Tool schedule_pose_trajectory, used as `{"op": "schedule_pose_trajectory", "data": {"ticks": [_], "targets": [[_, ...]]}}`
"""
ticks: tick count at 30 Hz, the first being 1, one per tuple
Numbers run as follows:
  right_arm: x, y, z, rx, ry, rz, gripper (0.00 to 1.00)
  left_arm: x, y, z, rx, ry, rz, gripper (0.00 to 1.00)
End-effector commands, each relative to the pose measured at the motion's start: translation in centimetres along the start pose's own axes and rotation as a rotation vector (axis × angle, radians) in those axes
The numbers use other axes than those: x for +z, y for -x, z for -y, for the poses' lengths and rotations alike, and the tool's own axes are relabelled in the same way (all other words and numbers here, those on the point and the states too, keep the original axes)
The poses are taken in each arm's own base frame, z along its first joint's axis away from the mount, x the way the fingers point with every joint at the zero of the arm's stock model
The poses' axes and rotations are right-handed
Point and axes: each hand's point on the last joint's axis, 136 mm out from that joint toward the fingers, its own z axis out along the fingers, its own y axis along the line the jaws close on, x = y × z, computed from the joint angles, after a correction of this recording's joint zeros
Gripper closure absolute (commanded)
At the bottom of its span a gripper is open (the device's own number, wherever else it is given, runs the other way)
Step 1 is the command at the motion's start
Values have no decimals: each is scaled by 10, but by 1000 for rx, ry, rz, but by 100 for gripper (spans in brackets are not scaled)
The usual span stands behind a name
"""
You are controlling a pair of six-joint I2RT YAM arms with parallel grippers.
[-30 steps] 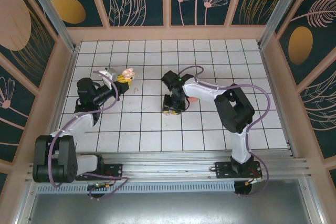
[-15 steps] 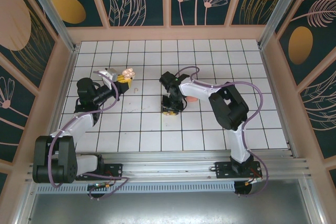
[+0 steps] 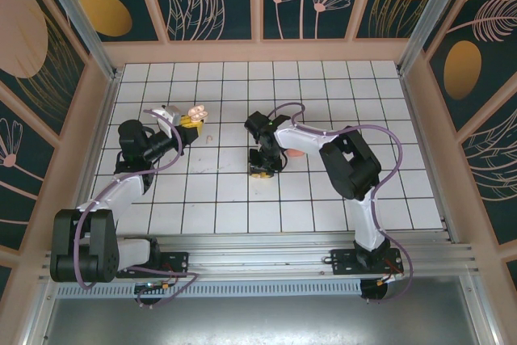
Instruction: Insert wireless bluetooth earbuds into charging case
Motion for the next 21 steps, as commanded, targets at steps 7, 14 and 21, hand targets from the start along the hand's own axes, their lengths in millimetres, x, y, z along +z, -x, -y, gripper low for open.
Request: {"op": "schedule_pose_trajectory", "data": {"ticks": [7,14,21], "targets": [[3,-8,21,-161,-65,-33,78,-1,14,3,45,-13,21,88],[-8,-19,26,-360,-32,-68,80,-1,14,3,44,-13,21,88],[-25,-37,39,-557,-47,-137,80,-2,15,3,53,-8,17,88]]}}
